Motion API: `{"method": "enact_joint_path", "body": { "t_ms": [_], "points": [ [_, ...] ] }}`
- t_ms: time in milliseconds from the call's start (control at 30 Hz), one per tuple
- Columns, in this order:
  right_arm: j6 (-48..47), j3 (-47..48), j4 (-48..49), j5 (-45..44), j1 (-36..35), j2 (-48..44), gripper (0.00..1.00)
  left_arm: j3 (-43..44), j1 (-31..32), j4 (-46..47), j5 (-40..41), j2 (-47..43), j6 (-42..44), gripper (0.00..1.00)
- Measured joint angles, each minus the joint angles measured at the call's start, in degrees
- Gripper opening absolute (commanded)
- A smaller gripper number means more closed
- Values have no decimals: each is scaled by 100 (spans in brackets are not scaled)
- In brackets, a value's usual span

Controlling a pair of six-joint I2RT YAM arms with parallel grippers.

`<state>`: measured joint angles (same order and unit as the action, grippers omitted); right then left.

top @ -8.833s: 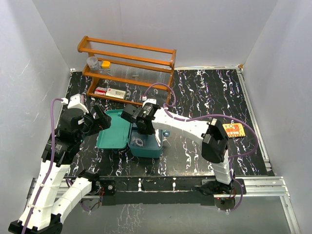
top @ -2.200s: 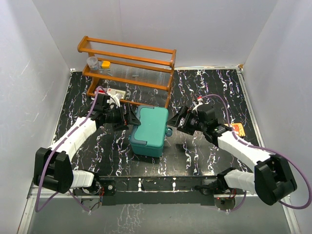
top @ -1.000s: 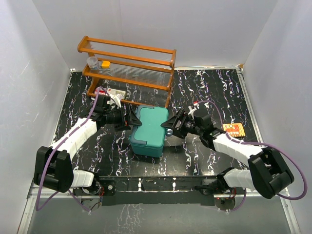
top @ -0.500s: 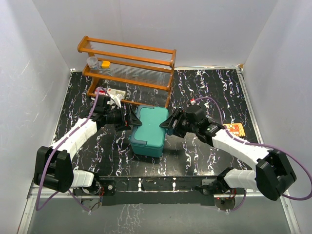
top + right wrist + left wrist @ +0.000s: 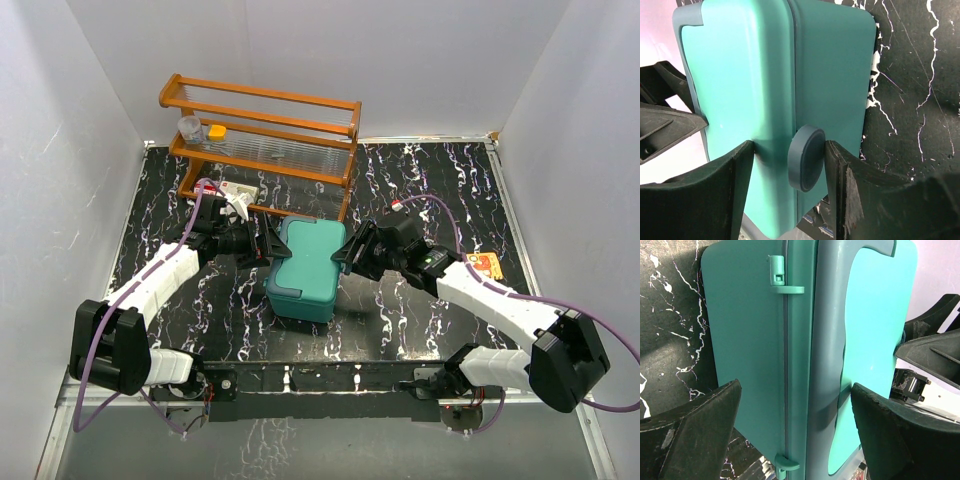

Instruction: Organize the medicine kit

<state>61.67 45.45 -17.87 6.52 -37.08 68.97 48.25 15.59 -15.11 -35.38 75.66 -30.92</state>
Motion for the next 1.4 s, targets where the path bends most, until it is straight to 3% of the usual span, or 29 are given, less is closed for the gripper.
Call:
{"method": "enact_joint_path", "body": {
  "t_ms": [167, 600, 900, 1400],
  "points": [
    [-9, 63, -133, -87, -31, -46, 46, 0, 0, 0, 0, 0, 0, 88],
    [-15, 284, -533, -280, -190, -26, 57, 0, 0, -2, -2, 0, -2, 88],
    [-52, 317, -702, -380, -284, -101, 57, 0, 0, -2, 0, 0, -4, 88],
    [-470, 833, -1263, -680, -415, 92, 43, 0, 0, -7, 0, 0, -2, 88]
  ]
}}
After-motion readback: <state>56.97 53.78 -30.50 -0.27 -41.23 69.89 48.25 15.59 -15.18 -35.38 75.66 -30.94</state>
